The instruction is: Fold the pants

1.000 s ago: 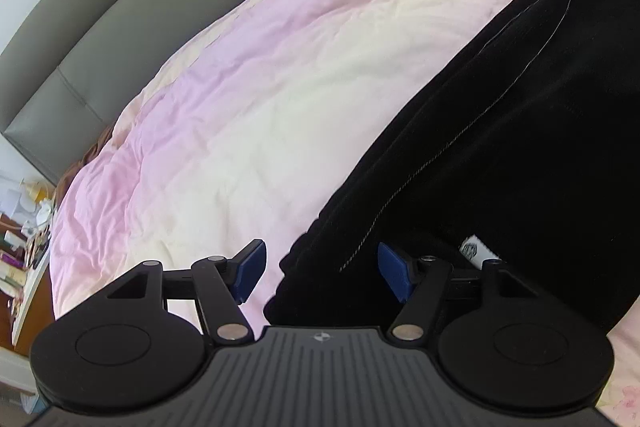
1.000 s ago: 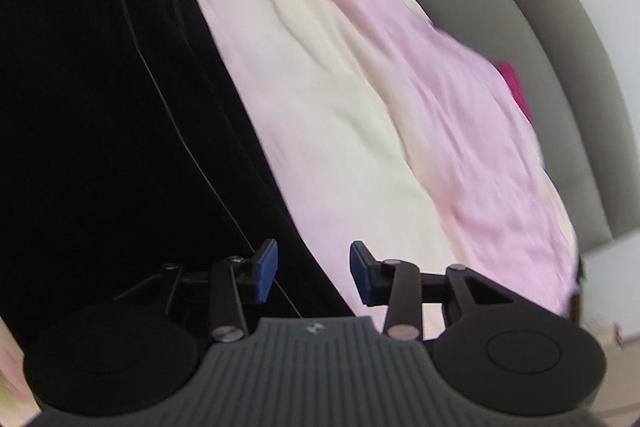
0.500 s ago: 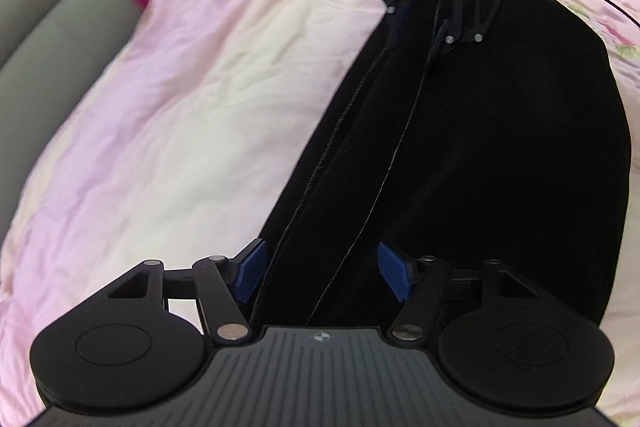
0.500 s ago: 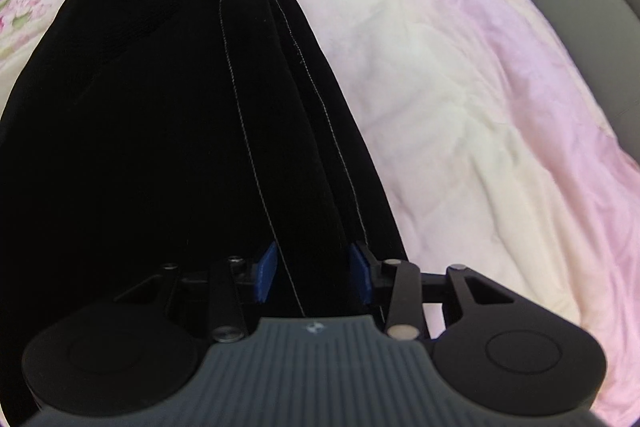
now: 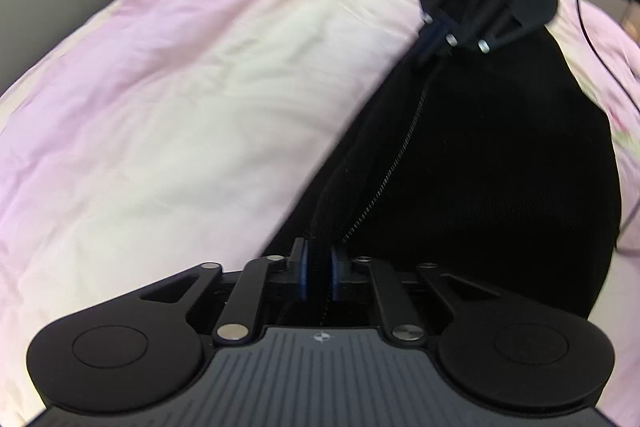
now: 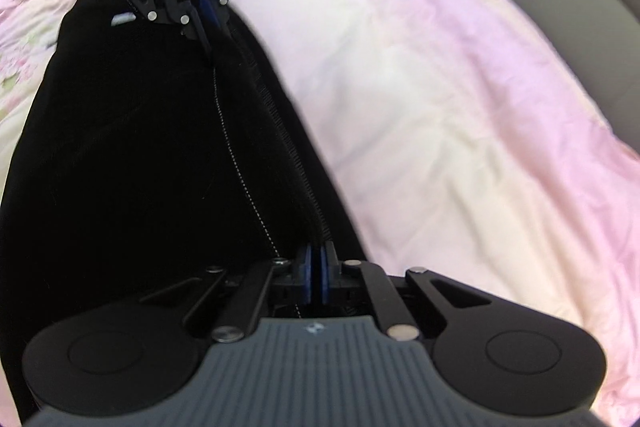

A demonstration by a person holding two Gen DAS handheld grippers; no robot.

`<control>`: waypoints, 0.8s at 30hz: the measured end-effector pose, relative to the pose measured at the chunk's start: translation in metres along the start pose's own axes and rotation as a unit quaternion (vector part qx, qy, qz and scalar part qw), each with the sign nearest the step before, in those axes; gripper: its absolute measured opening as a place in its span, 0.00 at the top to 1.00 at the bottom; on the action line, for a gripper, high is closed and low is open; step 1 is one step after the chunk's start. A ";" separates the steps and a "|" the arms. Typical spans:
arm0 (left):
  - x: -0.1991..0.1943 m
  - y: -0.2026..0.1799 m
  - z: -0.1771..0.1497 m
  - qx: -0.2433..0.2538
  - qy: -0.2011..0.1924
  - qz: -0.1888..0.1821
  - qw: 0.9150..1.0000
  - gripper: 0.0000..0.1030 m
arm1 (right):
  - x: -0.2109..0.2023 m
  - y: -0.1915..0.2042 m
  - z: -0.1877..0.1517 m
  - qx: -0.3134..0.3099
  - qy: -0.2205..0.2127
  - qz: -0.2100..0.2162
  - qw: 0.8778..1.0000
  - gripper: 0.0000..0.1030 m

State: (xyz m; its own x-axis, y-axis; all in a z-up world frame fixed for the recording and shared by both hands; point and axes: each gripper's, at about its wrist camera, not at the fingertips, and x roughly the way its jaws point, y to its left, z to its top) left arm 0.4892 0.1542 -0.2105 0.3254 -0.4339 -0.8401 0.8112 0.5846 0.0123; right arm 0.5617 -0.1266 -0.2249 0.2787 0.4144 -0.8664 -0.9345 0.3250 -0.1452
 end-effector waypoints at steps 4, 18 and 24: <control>0.021 0.014 -0.001 -0.060 0.018 0.011 0.998 0.89 | 0.012 -0.016 0.005 0.025 0.000 -0.033 0.999 1.00; -0.025 -0.070 -0.019 -0.032 -0.047 0.295 0.954 0.31 | -0.004 0.033 -0.027 0.126 -0.039 -0.172 0.976 0.66; -0.079 -0.115 -0.066 -0.102 -0.072 0.308 0.943 0.28 | -0.105 0.082 -0.111 0.315 -0.110 -0.211 0.919 0.60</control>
State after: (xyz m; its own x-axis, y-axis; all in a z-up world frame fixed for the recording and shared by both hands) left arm 0.3381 0.1669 -0.1814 0.7794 -0.0490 -0.6246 0.3408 0.8697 0.3571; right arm 0.4317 -0.2378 -0.1992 0.6893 0.2785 -0.6688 -0.4390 0.8950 -0.0797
